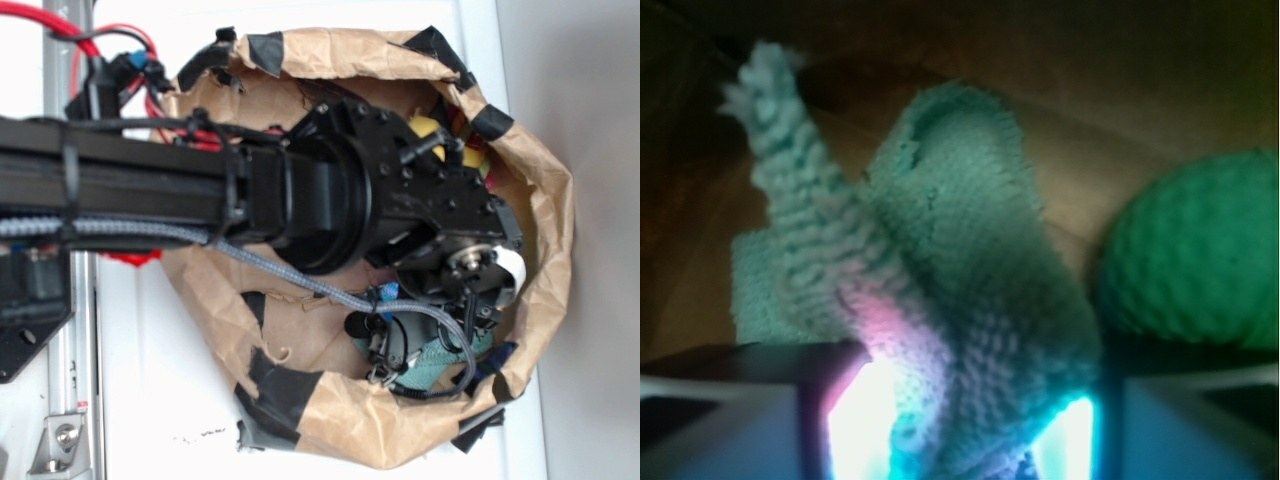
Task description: Grab the blue cloth.
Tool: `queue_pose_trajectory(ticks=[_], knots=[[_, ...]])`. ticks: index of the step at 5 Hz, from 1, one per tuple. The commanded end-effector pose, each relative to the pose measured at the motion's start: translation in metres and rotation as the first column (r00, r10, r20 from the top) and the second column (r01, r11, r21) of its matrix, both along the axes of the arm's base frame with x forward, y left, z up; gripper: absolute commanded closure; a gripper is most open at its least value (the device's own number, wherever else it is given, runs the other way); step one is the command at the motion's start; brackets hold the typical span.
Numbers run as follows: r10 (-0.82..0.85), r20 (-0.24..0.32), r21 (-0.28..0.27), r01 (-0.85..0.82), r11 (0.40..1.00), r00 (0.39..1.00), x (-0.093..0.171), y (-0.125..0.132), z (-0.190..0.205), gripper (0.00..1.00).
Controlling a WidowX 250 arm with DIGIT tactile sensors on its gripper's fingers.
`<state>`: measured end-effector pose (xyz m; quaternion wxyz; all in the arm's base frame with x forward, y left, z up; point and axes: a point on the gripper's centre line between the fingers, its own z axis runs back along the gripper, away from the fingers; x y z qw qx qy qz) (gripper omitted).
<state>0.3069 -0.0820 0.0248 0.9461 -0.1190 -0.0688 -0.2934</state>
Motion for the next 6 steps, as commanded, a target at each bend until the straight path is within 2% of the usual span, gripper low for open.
queue_pose_trajectory(ticks=[1,2,3,4,5,6], knots=[[0.007,0.084,0.006,-0.008,1.000,0.996,-0.001,-0.013,0.019,1.00],[0.031,0.117,0.025,-0.034,0.999,0.993,-0.010,-0.010,0.036,1.00],[0.196,0.167,0.036,-0.204,0.978,0.966,-0.036,0.022,0.084,1.00],[0.420,0.150,0.047,-0.431,0.901,0.895,-0.065,0.058,0.133,1.00],[0.587,-0.014,0.136,-0.580,0.803,0.809,-0.085,0.080,0.165,1.00],[0.637,-0.099,0.181,-0.615,0.767,0.765,-0.087,0.087,0.181,1.00]])
